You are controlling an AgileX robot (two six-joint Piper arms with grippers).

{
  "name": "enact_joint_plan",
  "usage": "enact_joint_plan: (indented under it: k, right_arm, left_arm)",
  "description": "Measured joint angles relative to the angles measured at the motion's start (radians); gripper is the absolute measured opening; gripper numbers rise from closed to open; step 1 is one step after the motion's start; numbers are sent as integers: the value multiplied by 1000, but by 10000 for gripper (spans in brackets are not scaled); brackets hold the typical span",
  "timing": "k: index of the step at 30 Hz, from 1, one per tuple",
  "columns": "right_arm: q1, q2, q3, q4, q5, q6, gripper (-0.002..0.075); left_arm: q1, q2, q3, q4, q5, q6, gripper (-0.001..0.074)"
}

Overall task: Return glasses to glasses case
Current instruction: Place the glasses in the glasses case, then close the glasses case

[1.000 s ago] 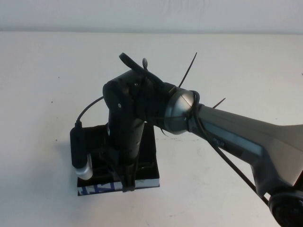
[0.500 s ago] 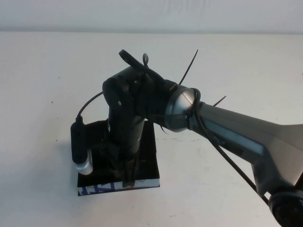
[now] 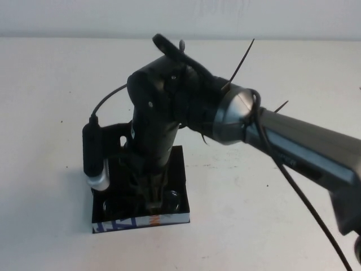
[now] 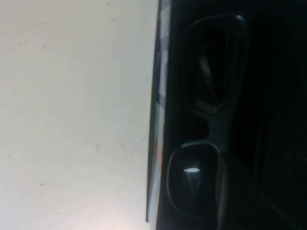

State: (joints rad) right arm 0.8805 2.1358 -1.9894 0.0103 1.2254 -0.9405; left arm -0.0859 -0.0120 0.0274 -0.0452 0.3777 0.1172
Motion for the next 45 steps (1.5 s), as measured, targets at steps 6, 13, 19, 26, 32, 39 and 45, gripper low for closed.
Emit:
enact_joint_plan:
  k: [6, 13, 19, 26, 32, 39, 45]
  right_arm:
    - [-5, -167, 84, -82, 2, 240, 88]
    - [-24, -233, 125, -186, -6, 462, -6]
    - [-62, -237, 125, -121, -108, 515, -11]
    - [-131, -237, 132, 30, -119, 519, -11]
    - [-180, -237, 132, 116, -123, 535, -11]
    - [-191, -207, 132, 142, -133, 615, -11]
    - [-193, -180, 132, 143, -144, 678, -11]
  left_arm:
    - [0, 0, 0, 0, 0, 0, 0]
    - [0, 0, 0, 0, 0, 0, 0]
    - [0, 0, 0, 0, 0, 0, 0]
    - [0, 0, 0, 2, -6, 0, 0]
    - [0, 0, 0, -157, -150, -133, 0]
    - [0, 7, -13, -421, -213, -224, 0]
    - [-25, 266, -168, -457, -5, -203, 0]
